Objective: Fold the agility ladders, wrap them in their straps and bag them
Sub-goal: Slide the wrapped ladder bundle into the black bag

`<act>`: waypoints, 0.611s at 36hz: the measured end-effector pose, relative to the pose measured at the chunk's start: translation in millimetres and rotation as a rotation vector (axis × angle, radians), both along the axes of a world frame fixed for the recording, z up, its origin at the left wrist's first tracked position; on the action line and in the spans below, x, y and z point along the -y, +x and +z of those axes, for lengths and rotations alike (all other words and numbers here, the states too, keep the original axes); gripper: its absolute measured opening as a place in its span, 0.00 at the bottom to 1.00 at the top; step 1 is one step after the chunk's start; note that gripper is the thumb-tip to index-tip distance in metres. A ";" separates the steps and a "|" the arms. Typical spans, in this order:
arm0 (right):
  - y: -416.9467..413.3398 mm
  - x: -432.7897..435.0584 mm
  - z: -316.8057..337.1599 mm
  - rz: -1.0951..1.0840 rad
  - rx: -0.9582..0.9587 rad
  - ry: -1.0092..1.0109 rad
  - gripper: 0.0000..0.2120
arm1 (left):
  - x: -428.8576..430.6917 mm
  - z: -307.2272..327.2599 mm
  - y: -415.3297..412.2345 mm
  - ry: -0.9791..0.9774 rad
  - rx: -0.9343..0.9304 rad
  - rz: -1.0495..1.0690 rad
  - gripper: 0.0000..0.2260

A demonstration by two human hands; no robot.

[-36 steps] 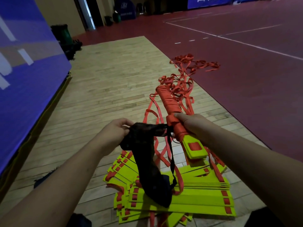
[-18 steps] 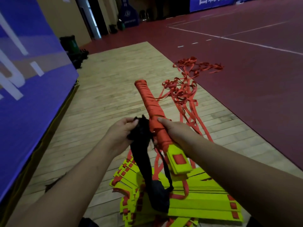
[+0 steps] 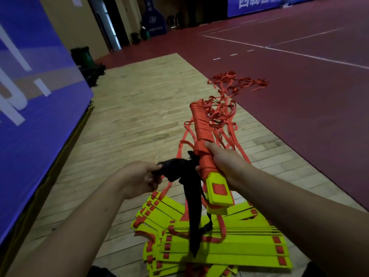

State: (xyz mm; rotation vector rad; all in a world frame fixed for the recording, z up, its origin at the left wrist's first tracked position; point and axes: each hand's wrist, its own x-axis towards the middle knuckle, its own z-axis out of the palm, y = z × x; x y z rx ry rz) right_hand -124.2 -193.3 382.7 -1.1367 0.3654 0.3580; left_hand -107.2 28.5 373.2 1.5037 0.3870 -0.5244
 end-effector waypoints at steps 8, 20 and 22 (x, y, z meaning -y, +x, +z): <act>-6.5 0.2 4.3 0.062 0.035 -0.053 0.17 | 8.1 13.1 4.5 -0.581 0.038 0.412 0.11; -0.3 -7.7 -4.6 0.097 0.009 -0.105 0.15 | -7.4 13.5 9.5 -0.325 -0.067 0.235 0.08; -0.6 -8.2 -4.8 0.133 0.044 -0.207 0.14 | -16.8 13.3 21.4 -0.227 -0.045 0.275 0.10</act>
